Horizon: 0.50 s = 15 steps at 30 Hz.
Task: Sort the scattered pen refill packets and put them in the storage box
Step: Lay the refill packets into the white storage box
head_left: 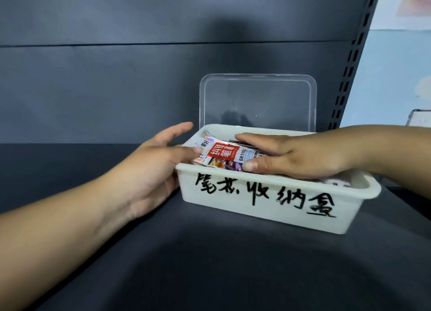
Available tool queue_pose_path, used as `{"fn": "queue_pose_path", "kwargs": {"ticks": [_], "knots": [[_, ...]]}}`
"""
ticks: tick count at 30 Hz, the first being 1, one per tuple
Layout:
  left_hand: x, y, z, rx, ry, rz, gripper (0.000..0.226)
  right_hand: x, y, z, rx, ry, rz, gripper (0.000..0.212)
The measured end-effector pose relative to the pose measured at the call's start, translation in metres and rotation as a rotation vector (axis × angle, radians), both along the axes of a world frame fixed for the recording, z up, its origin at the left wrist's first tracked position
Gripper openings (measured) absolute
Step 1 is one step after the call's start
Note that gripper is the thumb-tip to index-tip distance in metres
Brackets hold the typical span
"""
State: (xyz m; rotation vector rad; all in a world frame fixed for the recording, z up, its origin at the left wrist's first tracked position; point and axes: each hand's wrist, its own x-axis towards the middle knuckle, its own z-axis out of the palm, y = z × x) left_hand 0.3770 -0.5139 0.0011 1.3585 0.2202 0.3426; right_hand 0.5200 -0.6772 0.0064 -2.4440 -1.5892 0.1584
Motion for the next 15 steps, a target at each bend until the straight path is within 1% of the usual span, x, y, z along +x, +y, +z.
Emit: {"fn": "queue_pose_path", "kwargs": {"ticks": [2,5,9,11,13,15], "knots": [[-0.002,-0.001,0.000,0.033,-0.007,-0.017,0.045,0.003,-0.006,0.003,-0.031,-0.106,0.015,0.069],[-0.004,-0.003,0.000,0.066,-0.015,-0.038,0.037,0.003,-0.012,0.003,-0.119,-0.315,0.048,0.067],[-0.005,-0.003,0.001,0.107,-0.007,-0.052,0.030,0.006,-0.018,0.012,-0.132,-0.448,-0.007,0.047],[-0.006,-0.003,0.000,0.156,0.005,-0.040,0.029,0.007,-0.021,0.015,-0.160,-0.419,-0.003,0.043],[-0.005,-0.003,-0.003,0.271,0.004,-0.003,0.030,0.009,-0.022,0.013,-0.142,-0.359,0.030,0.043],[-0.005,-0.002,-0.005,0.444,-0.020,0.052,0.031,0.009,-0.024,0.014,-0.081,-0.304,0.027,0.046]]}}
